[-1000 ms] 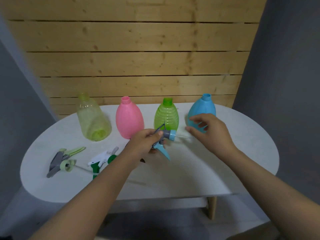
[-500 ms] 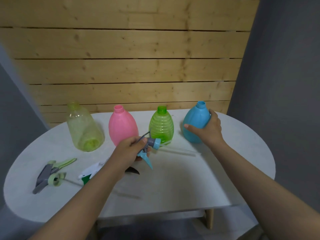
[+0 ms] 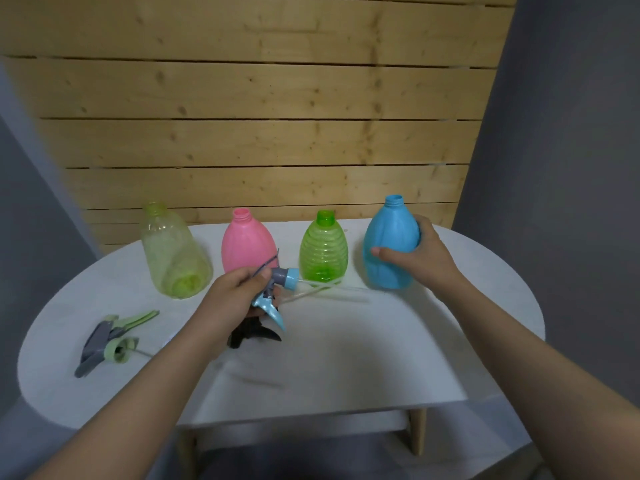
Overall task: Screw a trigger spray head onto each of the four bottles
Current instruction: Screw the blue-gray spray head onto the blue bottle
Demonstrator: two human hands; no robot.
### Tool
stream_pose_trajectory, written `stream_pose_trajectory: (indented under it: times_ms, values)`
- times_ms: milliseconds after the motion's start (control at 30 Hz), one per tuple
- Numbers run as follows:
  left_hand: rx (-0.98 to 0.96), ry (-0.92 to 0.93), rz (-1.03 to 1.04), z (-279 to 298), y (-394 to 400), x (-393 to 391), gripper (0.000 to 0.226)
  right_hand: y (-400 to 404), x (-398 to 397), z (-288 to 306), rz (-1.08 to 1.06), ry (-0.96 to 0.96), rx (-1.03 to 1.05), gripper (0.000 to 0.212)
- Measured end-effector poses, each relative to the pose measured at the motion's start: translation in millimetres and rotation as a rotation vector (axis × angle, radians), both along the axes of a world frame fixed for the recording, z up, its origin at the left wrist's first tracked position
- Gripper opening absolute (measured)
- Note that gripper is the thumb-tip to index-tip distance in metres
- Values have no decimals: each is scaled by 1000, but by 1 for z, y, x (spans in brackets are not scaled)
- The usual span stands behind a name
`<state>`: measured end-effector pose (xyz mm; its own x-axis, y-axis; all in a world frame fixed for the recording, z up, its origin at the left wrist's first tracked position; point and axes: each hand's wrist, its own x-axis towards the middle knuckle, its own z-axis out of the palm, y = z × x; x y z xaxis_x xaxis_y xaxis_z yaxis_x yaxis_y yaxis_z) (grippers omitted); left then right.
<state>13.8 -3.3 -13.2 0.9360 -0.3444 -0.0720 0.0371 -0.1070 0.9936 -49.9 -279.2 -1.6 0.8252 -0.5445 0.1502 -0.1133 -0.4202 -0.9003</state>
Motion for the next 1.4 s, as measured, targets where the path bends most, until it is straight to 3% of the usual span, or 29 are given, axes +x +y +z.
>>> stream_pose_trajectory:
  times_ms: [200,367,600,967,1133,1400]
  values:
    - [-79,82,1,8,17,-7,20,-3,-38,9,148,45,17,72]
    - [-178,181,-4,9,22,-8,24,1,-57,8,287,126,-99,71]
    - [-241,192,37,12,19,-12,22,18,-59,5,380,88,-303,78]
    - [-97,103,113,10,23,-4,27,18,-51,2,367,117,-434,88]
    - [-20,-23,160,10,26,1,20,17,-49,3,367,133,-514,90]
    - [33,-94,68,9,17,-5,18,29,-44,4,426,177,-564,95]
